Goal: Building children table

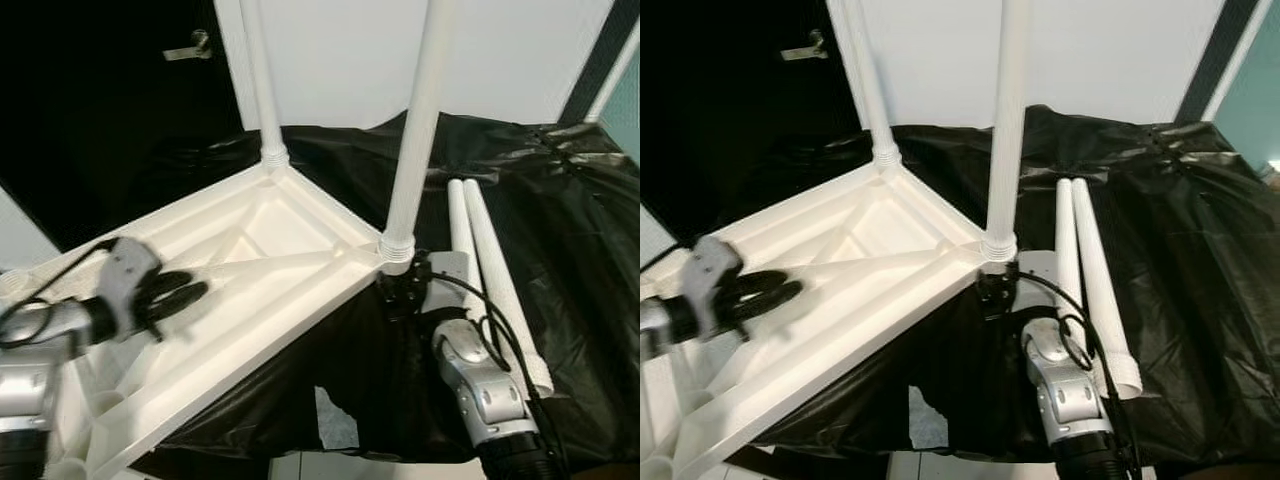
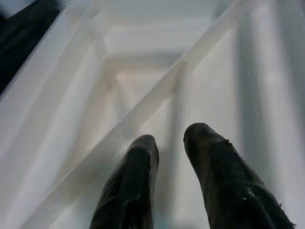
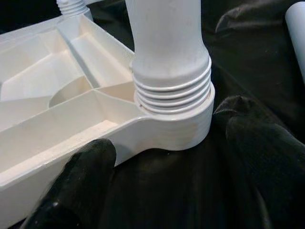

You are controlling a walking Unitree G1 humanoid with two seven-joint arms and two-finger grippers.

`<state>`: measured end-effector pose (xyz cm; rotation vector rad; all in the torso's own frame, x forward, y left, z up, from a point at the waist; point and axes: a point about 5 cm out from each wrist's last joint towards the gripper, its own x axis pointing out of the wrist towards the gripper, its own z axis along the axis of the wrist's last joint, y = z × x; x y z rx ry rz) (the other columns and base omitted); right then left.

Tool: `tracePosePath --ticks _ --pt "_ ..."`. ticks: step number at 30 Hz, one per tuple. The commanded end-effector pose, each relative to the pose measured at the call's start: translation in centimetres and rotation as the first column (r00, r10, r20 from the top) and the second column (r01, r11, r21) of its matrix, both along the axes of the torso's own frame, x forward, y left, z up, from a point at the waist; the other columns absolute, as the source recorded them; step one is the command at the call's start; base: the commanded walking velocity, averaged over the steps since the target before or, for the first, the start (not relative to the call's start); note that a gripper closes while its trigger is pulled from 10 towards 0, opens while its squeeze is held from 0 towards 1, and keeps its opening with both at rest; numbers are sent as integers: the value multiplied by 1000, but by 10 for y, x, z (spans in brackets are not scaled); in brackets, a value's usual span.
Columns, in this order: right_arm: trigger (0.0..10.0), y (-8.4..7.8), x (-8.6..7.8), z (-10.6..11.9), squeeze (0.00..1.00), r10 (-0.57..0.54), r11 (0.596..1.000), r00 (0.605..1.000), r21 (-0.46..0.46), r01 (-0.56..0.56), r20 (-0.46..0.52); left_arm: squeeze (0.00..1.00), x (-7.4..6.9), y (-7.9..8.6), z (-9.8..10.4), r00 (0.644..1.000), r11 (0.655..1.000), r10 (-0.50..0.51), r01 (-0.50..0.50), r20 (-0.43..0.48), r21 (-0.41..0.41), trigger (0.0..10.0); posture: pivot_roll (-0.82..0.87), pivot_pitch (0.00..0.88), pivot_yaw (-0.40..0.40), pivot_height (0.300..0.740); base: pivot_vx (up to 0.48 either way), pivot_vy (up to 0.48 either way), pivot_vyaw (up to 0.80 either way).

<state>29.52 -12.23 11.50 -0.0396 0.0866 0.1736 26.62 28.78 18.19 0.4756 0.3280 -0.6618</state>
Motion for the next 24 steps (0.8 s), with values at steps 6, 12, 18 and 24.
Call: tracePosePath --ticks 6,12,18,24 --pt "10000 2 4 -6 0 8 1000 999 4 -7 -53 0 -9 39 -14 986 972 165 -157 -34 174 10000 32 0 21 740 0 0 0" --pt "10000 1 8 -9 0 13 1000 996 20 -11 -89 0 -19 40 -28 985 947 147 -114 -92 299 10000 42 0 18 740 0 0 0" --pt "10000 3 14 -11 0 23 1000 992 22 -21 -124 0 -30 13 -36 985 964 -2 48 -171 263 10000 51 0 17 740 0 0 0" --pt "10000 1 26 -11 0 23 999 989 35 -18 -146 0 -39 -20 -38 960 953 -172 219 -220 207 10000 60 0 23 740 0 0 0"
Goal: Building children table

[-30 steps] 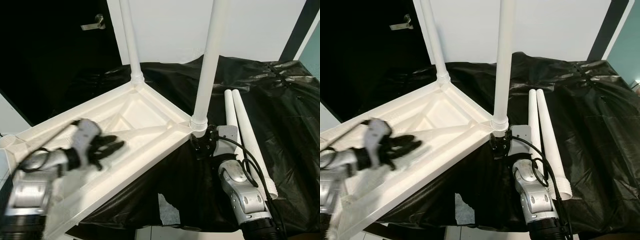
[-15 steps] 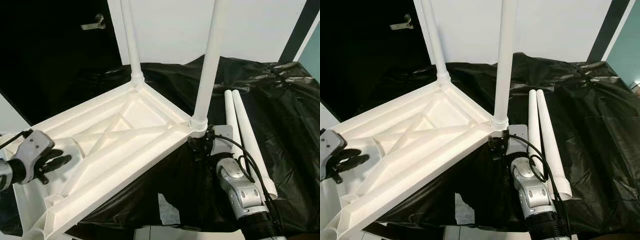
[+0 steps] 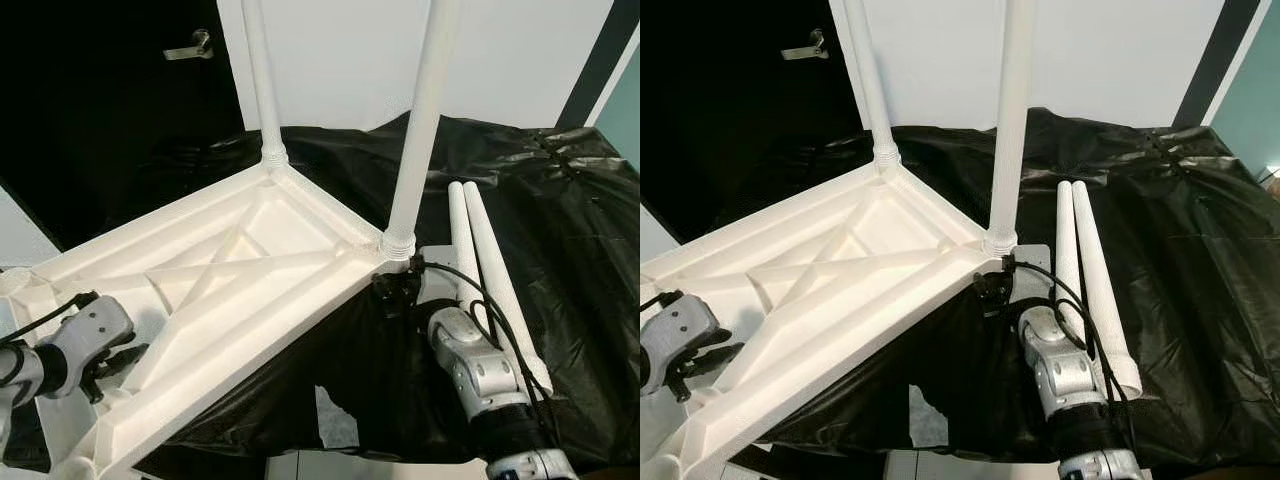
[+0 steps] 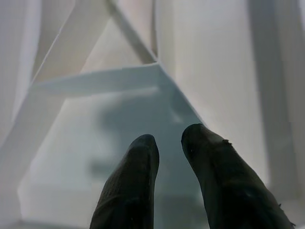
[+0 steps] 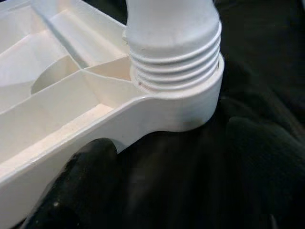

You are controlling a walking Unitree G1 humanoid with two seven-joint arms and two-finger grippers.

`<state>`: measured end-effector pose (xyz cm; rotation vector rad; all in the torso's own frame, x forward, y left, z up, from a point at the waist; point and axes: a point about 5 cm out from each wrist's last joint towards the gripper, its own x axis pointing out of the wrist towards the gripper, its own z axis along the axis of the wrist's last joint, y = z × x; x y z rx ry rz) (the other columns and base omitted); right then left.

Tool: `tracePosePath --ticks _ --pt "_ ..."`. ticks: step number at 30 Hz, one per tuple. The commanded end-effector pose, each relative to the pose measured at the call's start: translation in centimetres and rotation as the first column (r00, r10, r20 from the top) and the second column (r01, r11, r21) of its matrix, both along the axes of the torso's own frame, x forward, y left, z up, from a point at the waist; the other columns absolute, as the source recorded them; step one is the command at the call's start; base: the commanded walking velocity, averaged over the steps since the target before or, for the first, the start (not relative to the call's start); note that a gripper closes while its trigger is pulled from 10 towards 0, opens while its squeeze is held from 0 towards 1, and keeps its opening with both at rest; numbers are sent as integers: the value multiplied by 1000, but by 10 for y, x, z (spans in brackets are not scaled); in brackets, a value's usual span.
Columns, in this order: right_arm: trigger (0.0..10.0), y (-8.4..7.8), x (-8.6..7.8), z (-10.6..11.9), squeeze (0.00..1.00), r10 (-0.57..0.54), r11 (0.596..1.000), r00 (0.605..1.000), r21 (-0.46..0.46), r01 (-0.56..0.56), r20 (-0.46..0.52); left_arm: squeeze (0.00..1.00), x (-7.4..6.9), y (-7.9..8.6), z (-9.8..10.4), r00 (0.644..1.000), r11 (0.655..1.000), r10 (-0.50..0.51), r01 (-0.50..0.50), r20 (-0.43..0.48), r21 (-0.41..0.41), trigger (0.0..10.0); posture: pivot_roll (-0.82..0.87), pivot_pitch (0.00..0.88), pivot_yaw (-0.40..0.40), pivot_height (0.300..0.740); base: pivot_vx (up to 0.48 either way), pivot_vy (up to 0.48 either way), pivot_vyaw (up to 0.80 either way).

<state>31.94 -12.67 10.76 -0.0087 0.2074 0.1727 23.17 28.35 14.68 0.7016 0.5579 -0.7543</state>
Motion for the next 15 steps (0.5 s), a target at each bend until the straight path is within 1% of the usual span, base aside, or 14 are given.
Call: tracePosePath --ticks 1,2,3,4,5,6,7,8,9,10,12,13,15 --pt "10000 4 5 -3 0 23 1000 1000 8 -23 -19 0 -7 -26 -3 990 989 -132 128 -57 -77 10000 61 0 27 740 0 0 0" --pt "10000 4 5 -3 0 23 1000 1000 8 -23 -19 0 -7 -26 -3 990 989 -132 128 -57 -77 10000 61 0 27 740 0 0 0" --pt "10000 3 8 -2 0 22 1000 1000 2 -22 -16 0 -8 -32 -3 986 984 -155 149 -61 -98 10000 61 0 27 740 0 0 0" --pt "10000 3 8 -2 0 22 1000 1000 2 -22 -16 0 -8 -32 -3 986 984 -155 149 -61 -98 10000 61 0 27 740 0 0 0" --pt "10000 1 11 -1 0 25 1000 1000 -7 -25 -11 0 -11 -41 -3 980 976 -190 182 -66 -119 10000 61 0 31 740 0 0 0" --pt "10000 1 11 -1 0 25 1000 1000 -7 -25 -11 0 -11 -41 -3 980 976 -190 182 -66 -119 10000 61 0 31 740 0 0 0" --pt "10000 -1 16 0 0 24 1000 1000 -15 -24 -8 0 -13 -51 -5 974 968 -218 207 -67 -140 10000 63 0 29 740 0 0 0" --pt "10000 -2 18 1 0 23 1000 1000 -18 -23 -8 0 -14 -58 -6 970 964 -231 219 -68 -151 10000 63 0 29 740 0 0 0" --pt "10000 -5 24 4 0 23 999 1000 -25 -23 3 0 -18 -76 -11 961 950 -267 249 -76 -191 10000 64 0 33 740 0 0 0" --pt "10000 -5 24 4 0 23 999 1000 -25 -23 3 0 -18 -76 -11 961 950 -267 249 -76 -191 10000 64 0 33 740 0 0 0" --pt "10000 -8 27 6 0 23 999 1000 -32 -23 11 0 -20 -86 -14 955 941 -285 264 -77 -212 10000 65 0 31 740 0 0 0" --pt "10000 -9 27 6 0 24 999 1000 -37 -23 14 0 -20 -89 -15 955 940 -288 267 -73 -214 10000 65 0 31 740 0 0 0" --pt "10000 -9 28 6 0 25 999 1000 -40 -24 16 0 -20 -90 -15 954 939 -290 270 -71 -213 10000 65 0 31 740 0 0 0"
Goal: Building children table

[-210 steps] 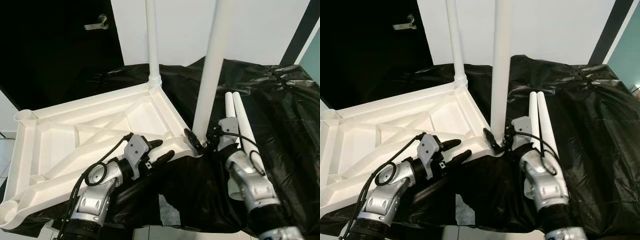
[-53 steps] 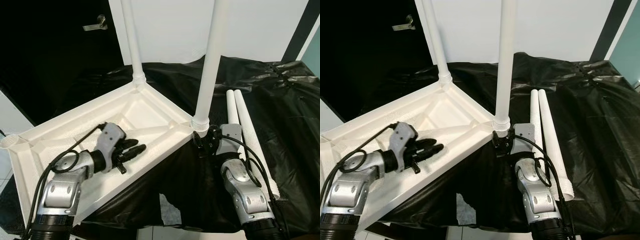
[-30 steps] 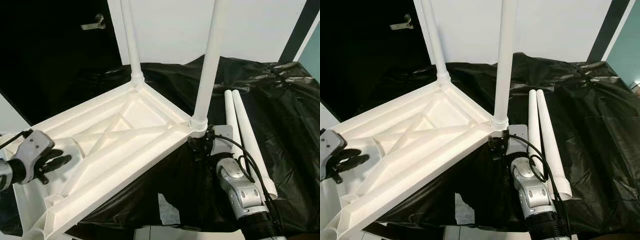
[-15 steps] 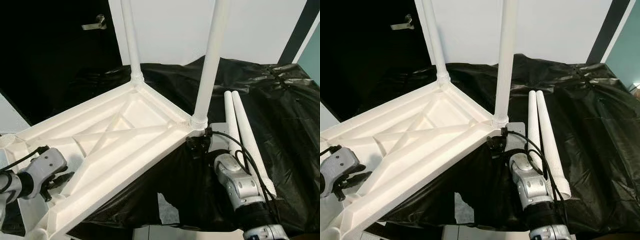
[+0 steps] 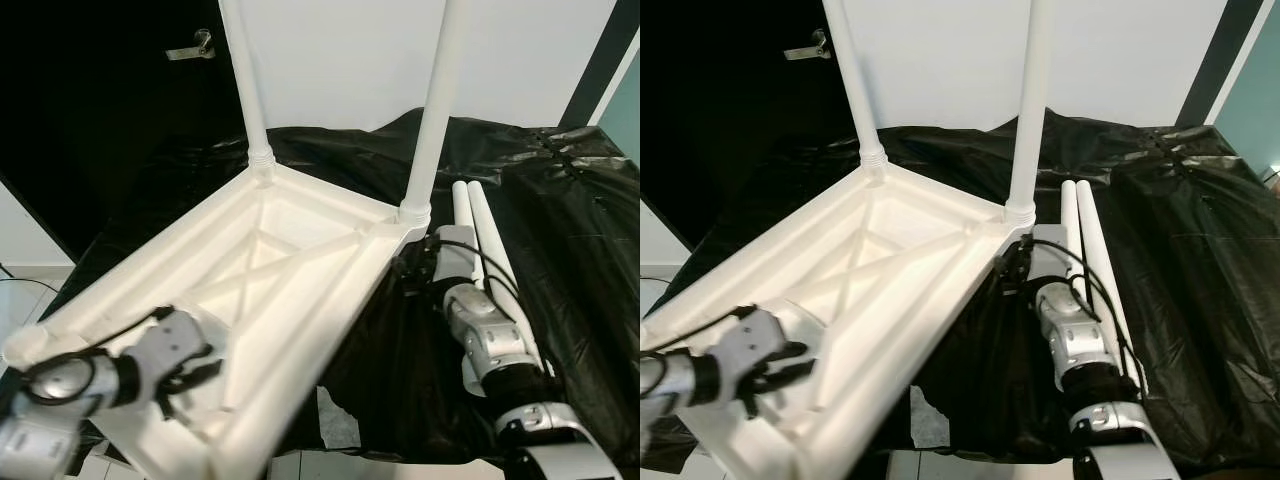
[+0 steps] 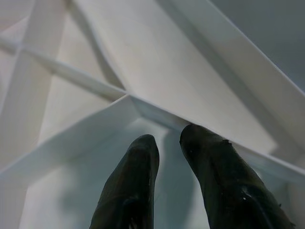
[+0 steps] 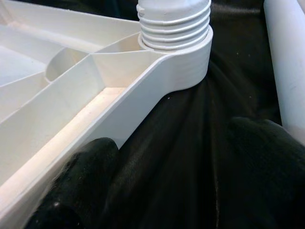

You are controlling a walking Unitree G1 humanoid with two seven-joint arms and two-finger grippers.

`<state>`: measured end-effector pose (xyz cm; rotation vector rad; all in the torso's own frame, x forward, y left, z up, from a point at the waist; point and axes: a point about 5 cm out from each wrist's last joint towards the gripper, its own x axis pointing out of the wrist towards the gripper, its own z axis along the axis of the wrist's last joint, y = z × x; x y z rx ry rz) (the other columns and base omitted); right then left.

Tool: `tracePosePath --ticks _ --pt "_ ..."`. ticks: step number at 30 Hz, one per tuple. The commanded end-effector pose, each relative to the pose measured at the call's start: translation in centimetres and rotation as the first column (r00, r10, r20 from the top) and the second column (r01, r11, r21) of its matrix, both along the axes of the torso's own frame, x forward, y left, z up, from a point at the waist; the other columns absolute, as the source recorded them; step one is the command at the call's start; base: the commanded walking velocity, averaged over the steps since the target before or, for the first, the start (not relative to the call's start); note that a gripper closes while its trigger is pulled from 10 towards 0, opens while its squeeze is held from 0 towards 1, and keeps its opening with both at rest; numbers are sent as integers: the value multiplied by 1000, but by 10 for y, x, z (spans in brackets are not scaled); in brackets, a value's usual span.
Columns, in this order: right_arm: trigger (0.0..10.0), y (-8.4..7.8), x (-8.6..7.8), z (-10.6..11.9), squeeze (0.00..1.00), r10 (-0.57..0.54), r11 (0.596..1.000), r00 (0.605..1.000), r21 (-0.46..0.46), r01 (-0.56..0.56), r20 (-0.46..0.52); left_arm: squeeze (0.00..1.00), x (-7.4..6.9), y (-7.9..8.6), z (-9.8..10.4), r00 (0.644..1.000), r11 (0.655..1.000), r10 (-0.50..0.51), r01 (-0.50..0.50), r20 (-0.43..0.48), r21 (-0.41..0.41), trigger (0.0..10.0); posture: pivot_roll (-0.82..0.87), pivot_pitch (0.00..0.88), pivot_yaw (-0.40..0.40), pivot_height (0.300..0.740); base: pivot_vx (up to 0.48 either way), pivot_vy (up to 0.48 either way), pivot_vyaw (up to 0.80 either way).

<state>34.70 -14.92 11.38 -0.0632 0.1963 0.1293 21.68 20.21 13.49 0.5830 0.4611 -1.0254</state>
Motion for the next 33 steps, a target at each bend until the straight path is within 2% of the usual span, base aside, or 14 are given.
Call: tracePosePath --ticks 1,2,3,7,9,10,13,16,17,20,21,23,28,33 --pt "10000 13 2 0 0 66 998 998 16 -66 6 0 -5 -16 -5 997 997 -68 66 -38 -40 10000 63 0 33 740 0 0 0" --pt "10000 11 4 0 0 76 997 997 8 -76 12 0 -4 -28 -6 997 995 -73 71 -26 -70 10000 61 0 32 740 0 0 0" --pt "10000 10 6 0 0 76 997 997 3 -76 13 0 -3 -32 -6 997 994 -75 73 -20 -80 10000 61 0 32 740 0 0 0" --pt "10000 10 7 0 0 80 997 997 -1 -80 16 0 0 -34 -4 998 995 -60 60 -1 -85 10000 59 0 31 740 0 0 0" --pt "10000 8 9 1 0 78 997 997 -15 -78 25 0 14 -28 1 998 996 17 -12 62 -91 10000 59 0 28 740 0 0 0" --pt "10000 8 9 1 0 78 997 997 -15 -78 25 0 14 -28 1 998 996 17 -12 62 -91 10000 59 0 28 740 0 0 0" --pt "10000 3 7 1 0 66 997 997 -32 -65 33 0 25 -15 11 988 993 72 -58 135 -104 10000 63 0 19 740 0 0 0" --pt "10000 -1 4 0 0 61 997 997 -40 -60 38 0 28 -7 17 982 990 92 -72 167 -120 10000 63 0 19 740 0 0 0" --pt "10000 -8 -1 -1 0 55 997 997 -60 -52 46 0 31 1 21 977 985 115 -90 177 -146 10000 61 0 15 740 0 0 0" --pt "10000 -15 -6 -2 0 49 996 997 -81 -45 53 0 33 8 24 972 981 137 -107 189 -163 10000 60 0 11 740 0 0 0" --pt "10000 -15 -6 -2 0 49 996 997 -81 -45 53 0 33 8 24 972 981 137 -107 189 -163 10000 60 0 11 740 0 0 0" --pt "10000 -28 -16 -1 0 34 995 996 -96 -25 87 0 35 12 24 966 977 141 -101 216 -186 10000 50 0 10 740 0 0 0" --pt "10000 -35 -25 5 0 33 995 989 -101 -18 145 0 32 12 22 971 974 114 -68 210 -216 10000 47 0 9 740 0 0 0" --pt "10000 -36 -44 17 0 58 997 967 -70 -41 249 0 18 8 21 984 957 31 21 175 -288 10000 35 0 2 740 0 0 0"
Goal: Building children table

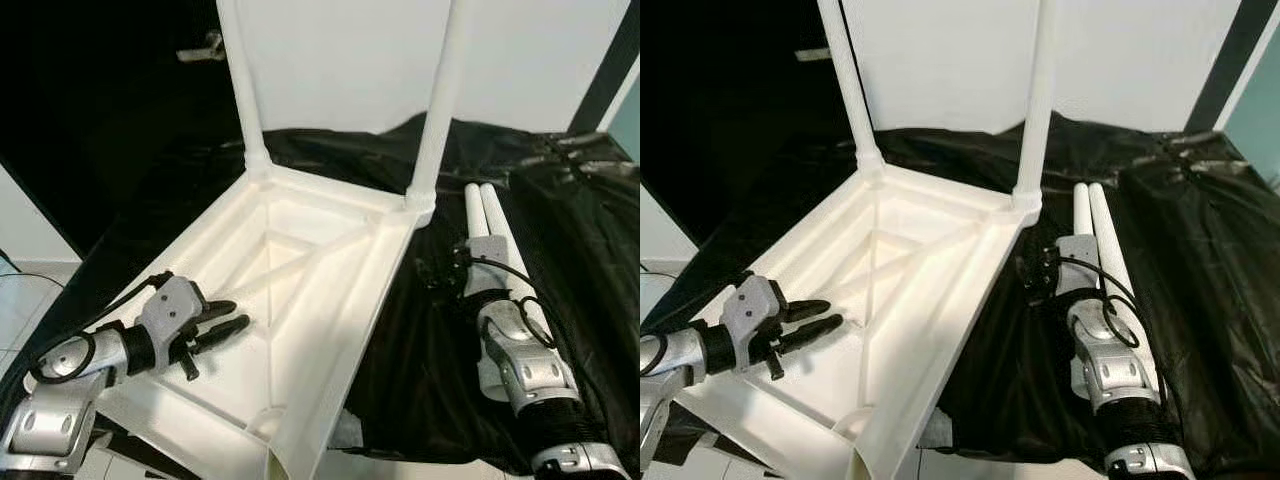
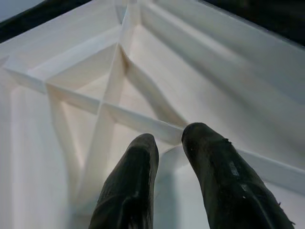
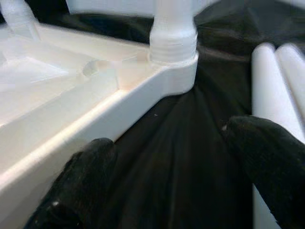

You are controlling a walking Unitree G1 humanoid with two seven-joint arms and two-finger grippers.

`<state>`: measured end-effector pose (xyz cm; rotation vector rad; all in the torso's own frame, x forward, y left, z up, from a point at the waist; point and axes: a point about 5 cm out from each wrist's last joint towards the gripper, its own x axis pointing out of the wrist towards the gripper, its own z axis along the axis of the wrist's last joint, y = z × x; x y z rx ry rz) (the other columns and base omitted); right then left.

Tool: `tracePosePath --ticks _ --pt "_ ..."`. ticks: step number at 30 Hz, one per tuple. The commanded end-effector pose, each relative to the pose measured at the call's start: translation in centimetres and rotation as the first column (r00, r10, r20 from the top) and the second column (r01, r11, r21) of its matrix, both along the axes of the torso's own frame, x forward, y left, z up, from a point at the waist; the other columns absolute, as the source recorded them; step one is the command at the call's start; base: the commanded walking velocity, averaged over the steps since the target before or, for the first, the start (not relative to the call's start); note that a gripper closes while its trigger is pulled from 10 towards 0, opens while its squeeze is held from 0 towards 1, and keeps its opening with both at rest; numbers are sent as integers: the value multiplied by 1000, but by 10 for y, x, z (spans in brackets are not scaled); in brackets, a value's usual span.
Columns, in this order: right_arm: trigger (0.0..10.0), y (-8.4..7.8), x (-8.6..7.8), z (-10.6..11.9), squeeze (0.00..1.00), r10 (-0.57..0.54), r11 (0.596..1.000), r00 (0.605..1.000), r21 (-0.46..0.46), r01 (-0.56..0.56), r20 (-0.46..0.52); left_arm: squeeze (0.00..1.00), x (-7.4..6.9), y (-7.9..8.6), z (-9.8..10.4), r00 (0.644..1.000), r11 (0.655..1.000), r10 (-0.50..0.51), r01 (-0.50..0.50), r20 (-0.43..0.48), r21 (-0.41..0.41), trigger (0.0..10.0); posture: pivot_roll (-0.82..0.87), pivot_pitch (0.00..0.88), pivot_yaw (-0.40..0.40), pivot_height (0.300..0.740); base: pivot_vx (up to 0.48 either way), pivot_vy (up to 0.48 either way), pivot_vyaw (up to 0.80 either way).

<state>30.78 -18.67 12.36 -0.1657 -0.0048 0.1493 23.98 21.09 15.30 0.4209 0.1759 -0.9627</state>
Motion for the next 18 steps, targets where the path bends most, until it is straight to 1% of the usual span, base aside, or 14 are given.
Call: tracePosePath --ticks 1,3,4,5,6,7,9,11,12,13,14,17,18 --pt "10000 1 -5 7 0 18 1000 999 21 -19 47 0 -5 -1 3 999 999 -42 42 7 -25 10000 35 0 2 740 0 0 0" --pt "10000 6 -15 12 0 55 997 995 41 -58 81 0 -12 0 4 996 994 -84 85 13 -64 10000 33 0 1 740 0 0 0" --pt "10000 11 -20 14 0 80 994 992 66 -86 94 0 -17 3 3 994 991 -109 108 -10 -82 10000 32 0 1 740 0 0 0" --pt "10000 11 -20 14 0 80 994 992 66 -86 94 0 -17 3 3 994 991 -109 108 -10 -82 10000 32 0 1 740 0 0 0" --pt "10000 14 -25 15 0 98 991 990 83 -107 101 0 -22 6 2 992 988 -125 122 -23 -96 10000 31 0 -1 740 0 0 0" --pt "10000 19 -28 15 0 116 988 988 93 -126 104 0 -27 8 1 987 983 -151 144 -53 -111 10000 32 0 -3 740 0 0 0" --pt "10000 19 -28 15 0 116 988 988 93 -126 104 0 -27 8 1 987 983 -151 144 -53 -111 10000 32 0 -3 740 0 0 0" --pt "10000 24 -33 14 0 139 984 985 96 -148 98 0 -34 11 0 980 976 -183 173 -74 -130 10000 35 0 -10 740 0 0 0" --pt "10000 24 -33 14 0 139 984 985 96 -148 98 0 -34 11 0 980 976 -183 173 -74 -130 10000 35 0 -10 740 0 0 0" --pt "10000 27 -36 13 0 154 982 984 94 -163 91 0 -39 13 0 974 972 -206 191 -98 -139 10000 38 0 -13 740 0 0 0" --pt "10000 29 -41 11 0 184 978 980 85 -191 76 0 -50 21 -3 958 966 -245 229 -149 -117 10000 44 0 -22 740 0 0 0" --pt "10000 29 -43 11 0 191 977 979 84 -197 72 0 -53 24 -4 950 963 -261 246 -170 -109 10000 44 0 -22 740 0 0 0" --pt "10000 28 -43 11 0 199 976 978 77 -204 67 82 -56 27 -6 946 964 -262 248 -190 -94 10000 45 0 -26 740 0 0 0"
